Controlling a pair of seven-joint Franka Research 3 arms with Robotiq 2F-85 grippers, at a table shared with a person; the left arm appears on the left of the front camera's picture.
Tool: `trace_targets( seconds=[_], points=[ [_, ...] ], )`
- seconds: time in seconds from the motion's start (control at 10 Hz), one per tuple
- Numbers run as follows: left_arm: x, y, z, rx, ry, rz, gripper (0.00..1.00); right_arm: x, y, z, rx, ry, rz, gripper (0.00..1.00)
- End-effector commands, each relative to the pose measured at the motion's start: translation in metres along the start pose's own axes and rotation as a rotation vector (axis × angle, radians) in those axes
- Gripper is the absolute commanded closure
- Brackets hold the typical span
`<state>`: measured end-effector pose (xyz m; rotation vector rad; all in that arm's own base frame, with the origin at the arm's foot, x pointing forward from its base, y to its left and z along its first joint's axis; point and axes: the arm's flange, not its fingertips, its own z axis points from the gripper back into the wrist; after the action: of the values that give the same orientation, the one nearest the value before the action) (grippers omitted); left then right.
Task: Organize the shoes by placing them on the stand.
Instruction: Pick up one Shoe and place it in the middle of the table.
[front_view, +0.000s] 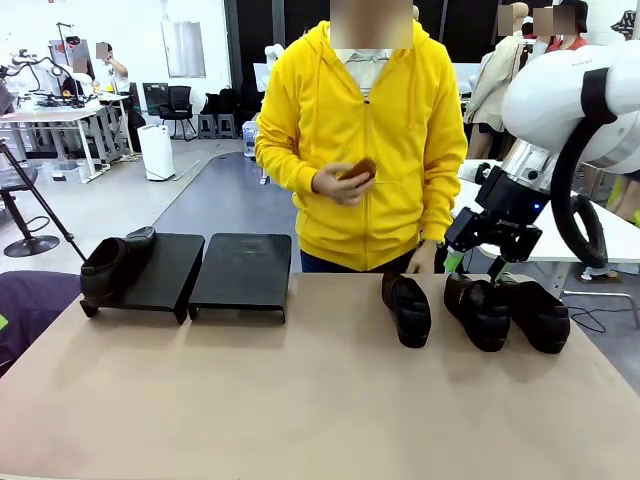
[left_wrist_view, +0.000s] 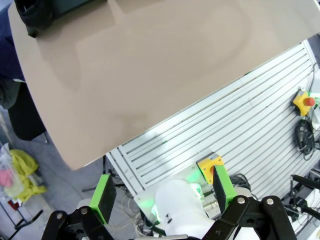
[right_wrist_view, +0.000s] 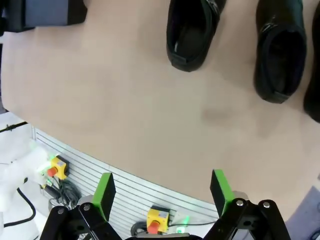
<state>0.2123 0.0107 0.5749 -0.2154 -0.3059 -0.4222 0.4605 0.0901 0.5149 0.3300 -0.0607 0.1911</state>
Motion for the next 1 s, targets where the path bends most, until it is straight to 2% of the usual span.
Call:
trace_targets(
  seconds=[0.0, 0.2, 0.3, 0.4, 0.7, 0.9],
  points=[
    [-0.001, 0.002, 0.002, 0.007, 0.004, 0.006, 0.00, -0.007, 0.006, 0.007, 0.017, -0.017, 0.010, 0.00],
    [-0.001, 0.002, 0.002, 0.007, 0.004, 0.006, 0.00, -0.001, 0.001, 0.002, 0.002, -0.003, 0.003, 0.00],
    [-0.001, 0.002, 0.002, 0.007, 0.004, 0.006, 0.00, 0.030, 0.016, -0.025, -0.053, 0.054, 0.072, 0.00],
    [-0.001, 0.002, 0.002, 0.007, 0.004, 0.006, 0.00, 0.057, 0.023, -0.044, -0.052, 0.045, 0.122, 0.00],
    [-0.001, 0.002, 0.002, 0.007, 0.004, 0.006, 0.00, 0.113, 0.033, -0.098, -0.062, 0.064, 0.080, 0.00],
    [-0.001, 0.002, 0.002, 0.007, 0.004, 0.006, 0.00, 0.140, 0.032, -0.138, -0.101, 0.009, 0.073, 0.00]
  ],
)
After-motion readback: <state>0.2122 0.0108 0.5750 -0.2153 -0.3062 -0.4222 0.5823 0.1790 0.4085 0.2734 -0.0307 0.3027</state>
